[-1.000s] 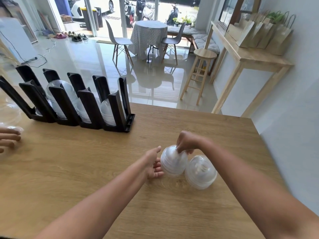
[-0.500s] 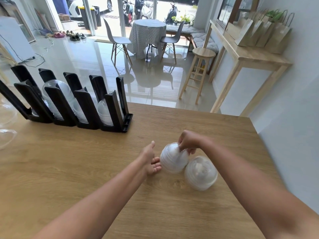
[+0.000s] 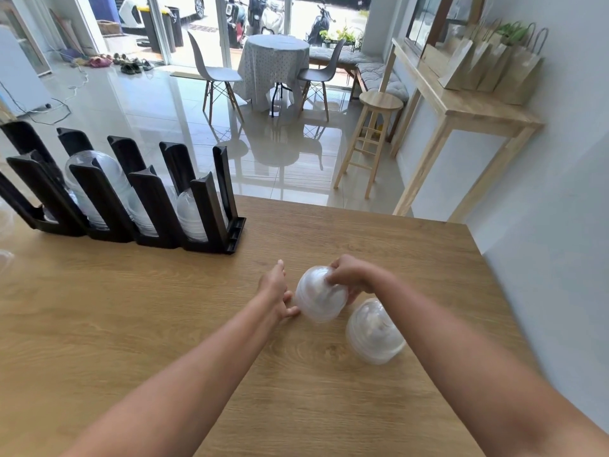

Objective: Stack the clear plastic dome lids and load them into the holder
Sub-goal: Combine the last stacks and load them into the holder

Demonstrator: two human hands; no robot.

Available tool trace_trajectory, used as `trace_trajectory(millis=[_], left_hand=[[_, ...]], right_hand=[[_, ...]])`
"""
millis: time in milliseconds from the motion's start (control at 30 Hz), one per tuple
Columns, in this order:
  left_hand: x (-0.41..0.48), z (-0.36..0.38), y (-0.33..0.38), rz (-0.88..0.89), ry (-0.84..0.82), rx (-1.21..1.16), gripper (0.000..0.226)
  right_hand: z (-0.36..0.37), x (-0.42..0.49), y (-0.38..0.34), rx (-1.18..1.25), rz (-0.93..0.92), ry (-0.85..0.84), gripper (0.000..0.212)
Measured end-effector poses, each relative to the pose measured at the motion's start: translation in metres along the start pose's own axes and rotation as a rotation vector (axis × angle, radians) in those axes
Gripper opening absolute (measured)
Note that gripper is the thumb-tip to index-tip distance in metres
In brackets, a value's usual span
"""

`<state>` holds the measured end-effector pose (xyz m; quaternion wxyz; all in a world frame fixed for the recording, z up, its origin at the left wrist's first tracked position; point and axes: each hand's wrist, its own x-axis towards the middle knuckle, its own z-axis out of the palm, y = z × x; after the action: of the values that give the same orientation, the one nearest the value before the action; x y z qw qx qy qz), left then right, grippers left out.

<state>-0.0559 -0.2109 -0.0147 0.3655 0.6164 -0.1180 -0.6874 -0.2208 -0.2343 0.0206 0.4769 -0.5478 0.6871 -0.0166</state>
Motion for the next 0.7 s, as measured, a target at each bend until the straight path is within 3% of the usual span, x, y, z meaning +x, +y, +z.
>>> trace_trajectory(millis=[167,400,567,700], left_hand=[[-0.001,0.006,0.001,0.023,-0.005,0.003,0.052],[-0.009,0.013,0.006,-0.156,-0.167,0.097,0.047],[-0.007,0.009,-0.003,-0.066,-0.156,0.280,0.035],[0.000,-0.008,-0.003,-0.109,-0.190,0.239,0.020]], right_hand=[[-0.005,0.001,0.007,0.119,0.032,0.023,0.032],[-0.012,0.002,0.013,0.350,0.063,-0.009,0.030],[-0.008,0.002,0.008,0.256,0.061,0.031,0.031],[-0.009,-0.002,0.000,-0.067,0.062,0.183,0.032]])
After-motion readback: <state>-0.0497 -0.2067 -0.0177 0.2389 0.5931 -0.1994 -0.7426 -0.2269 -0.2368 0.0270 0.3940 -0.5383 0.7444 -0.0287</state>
